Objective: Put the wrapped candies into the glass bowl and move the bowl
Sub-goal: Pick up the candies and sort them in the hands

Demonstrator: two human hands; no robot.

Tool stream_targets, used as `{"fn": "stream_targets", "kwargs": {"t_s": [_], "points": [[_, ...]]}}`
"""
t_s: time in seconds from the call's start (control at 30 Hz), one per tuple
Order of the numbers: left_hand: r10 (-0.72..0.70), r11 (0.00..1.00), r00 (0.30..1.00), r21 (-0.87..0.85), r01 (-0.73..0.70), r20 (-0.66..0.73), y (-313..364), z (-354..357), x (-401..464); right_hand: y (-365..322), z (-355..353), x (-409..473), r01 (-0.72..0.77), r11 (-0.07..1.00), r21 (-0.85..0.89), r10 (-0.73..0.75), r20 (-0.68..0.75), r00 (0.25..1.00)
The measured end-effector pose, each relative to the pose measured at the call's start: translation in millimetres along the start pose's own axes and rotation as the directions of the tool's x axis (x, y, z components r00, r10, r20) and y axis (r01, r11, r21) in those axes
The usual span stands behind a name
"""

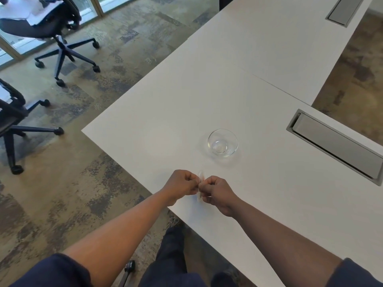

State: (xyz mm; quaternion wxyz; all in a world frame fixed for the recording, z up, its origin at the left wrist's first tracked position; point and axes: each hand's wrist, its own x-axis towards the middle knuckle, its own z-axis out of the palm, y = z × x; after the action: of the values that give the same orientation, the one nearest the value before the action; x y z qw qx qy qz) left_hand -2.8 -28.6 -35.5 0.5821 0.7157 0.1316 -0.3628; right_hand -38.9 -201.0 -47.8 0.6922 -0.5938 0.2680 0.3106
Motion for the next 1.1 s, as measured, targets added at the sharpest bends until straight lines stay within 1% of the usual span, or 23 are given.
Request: {"fn": "stream_targets", "kwargs": {"t_s": [0.13, 0.27, 0.4, 0.47, 0.53, 0.6, 0.7, 0.8, 0.87, 0.97, 1.1], "points": [[-0.004, 1.0, 0.999, 0.007, 0.005, -0.039, 2, 3, -1, 3, 0, -3, 0.006, 1.0, 0.005, -0.006, -0.033, 0.999], [-0.011, 1.0, 0.993, -0.018, 0.009, -0.118, 3, 6, 3, 4, 1, -9, -0.043, 0.981, -0.19, 0.043, -0.003, 0.999], [-0.001, 1.0, 0.99, -0.023, -0.002, -0.14, 2, 10, 6, 5, 1, -9, -0.015, 0.958, -0.286, 0.021, 0.017, 1.0], [-0.021, 1.0, 0.995, 0.018, 0.023, -0.102, 2, 11, 5, 4, 1, -9, 0.007, 0.959, -0.283, -0.003, 0.014, 1.0], [-0.087, 0.995, 0.995, 0.04, 0.089, -0.04, 1, 11, 4, 1, 0, -10, 0.027, 0.961, -0.276, -0.021, 0.023, 1.0], [-0.153, 0.988, 0.988, 0.026, 0.153, 0.004, 2, 9, 4, -2, -2, -10, 0.042, 0.959, -0.281, -0.028, 0.052, 0.998], [-0.208, 0.978, 0.978, -0.003, 0.208, 0.029, 5, 4, 5, -2, -4, -10, 0.045, 0.959, -0.28, -0.03, 0.057, 0.998], [-0.254, 0.967, 0.966, 0.035, 0.253, 0.048, 9, 2, 5, 1, -4, -10, 0.045, 0.962, -0.27, -0.037, 0.036, 0.999], [-0.275, 0.959, 0.961, 0.089, 0.27, 0.04, 12, 1, 3, 3, -4, -10, 0.044, 0.967, -0.249, -0.039, 0.024, 0.999], [-0.265, 0.953, 0.964, 0.161, 0.256, 0.035, 18, 1, 2, 3, -4, -10, 0.029, 0.98, -0.196, -0.027, 0.012, 1.0], [-0.241, 0.947, 0.97, 0.226, 0.229, 0.028, 24, 4, 1, -1, -4, -11, -0.03, 0.991, -0.13, 0.036, 0.041, 0.999]]}}
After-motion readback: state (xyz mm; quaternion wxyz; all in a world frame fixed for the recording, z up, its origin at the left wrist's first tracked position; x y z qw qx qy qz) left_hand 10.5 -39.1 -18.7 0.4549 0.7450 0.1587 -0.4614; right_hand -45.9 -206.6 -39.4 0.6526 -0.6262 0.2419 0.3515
